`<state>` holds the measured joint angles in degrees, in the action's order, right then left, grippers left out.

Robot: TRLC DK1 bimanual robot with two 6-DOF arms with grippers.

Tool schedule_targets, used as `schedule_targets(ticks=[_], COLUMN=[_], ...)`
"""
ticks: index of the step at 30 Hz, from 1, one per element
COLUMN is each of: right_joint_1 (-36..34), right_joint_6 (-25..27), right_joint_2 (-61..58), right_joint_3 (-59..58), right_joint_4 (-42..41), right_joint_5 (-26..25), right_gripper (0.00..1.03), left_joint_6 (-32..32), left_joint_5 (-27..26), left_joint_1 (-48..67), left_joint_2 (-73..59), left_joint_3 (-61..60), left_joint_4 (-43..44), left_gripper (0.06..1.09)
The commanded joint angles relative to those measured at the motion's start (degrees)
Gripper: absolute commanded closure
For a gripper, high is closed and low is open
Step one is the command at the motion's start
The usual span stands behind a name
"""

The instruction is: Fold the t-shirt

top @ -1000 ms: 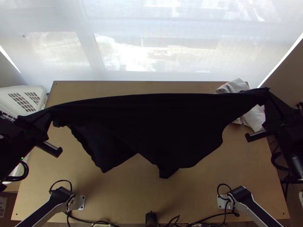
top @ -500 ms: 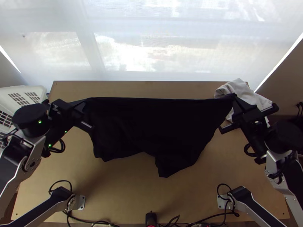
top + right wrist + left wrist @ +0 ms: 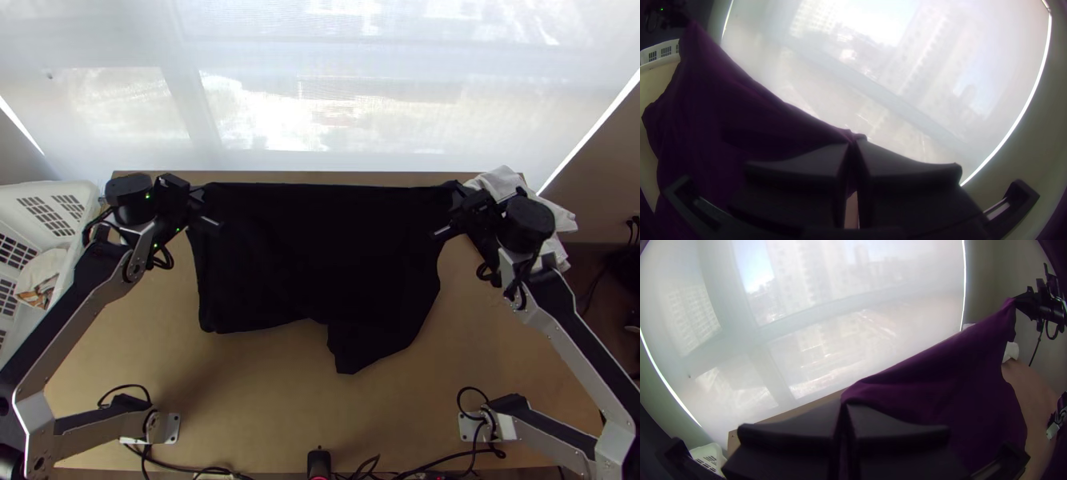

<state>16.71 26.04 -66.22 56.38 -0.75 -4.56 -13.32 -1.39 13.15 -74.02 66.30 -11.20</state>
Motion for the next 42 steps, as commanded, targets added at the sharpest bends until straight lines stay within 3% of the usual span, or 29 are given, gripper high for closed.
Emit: schedule_targets(ticks=[1,9,22,42], right_joint_1=[-3.7,-4.1,-3.9,-0.4], right_joint_6=[0.0,-0.3,-2.6,-4.8], right_joint_2=[-14.1,-26.9,-41.9,-52.9], right_joint_3=[4.5,10.2,18.9,29.0], right_joint_4=[-5.8,-9.9,-9.9,-2.8], right_joint_5=[2.2,2.5,2.5,2.2], right_gripper=[1.00,1.00,1.00,1.00], left_joint_6=[0.6,3.1,5.4,6.6], left_joint_5=[-0.5,-0.4,-0.4,-0.4], left_joint_1=[-3.1,-5.4,-6.0,-8.0], left_joint_2=[-11.4,-23.0,-39.1,-47.4], left_joint_3=[2.4,8.3,18.3,22.2], left_joint_4=[6.3,10.0,9.6,9.9], left_gripper=[1.05,1.05,1.05,1.05])
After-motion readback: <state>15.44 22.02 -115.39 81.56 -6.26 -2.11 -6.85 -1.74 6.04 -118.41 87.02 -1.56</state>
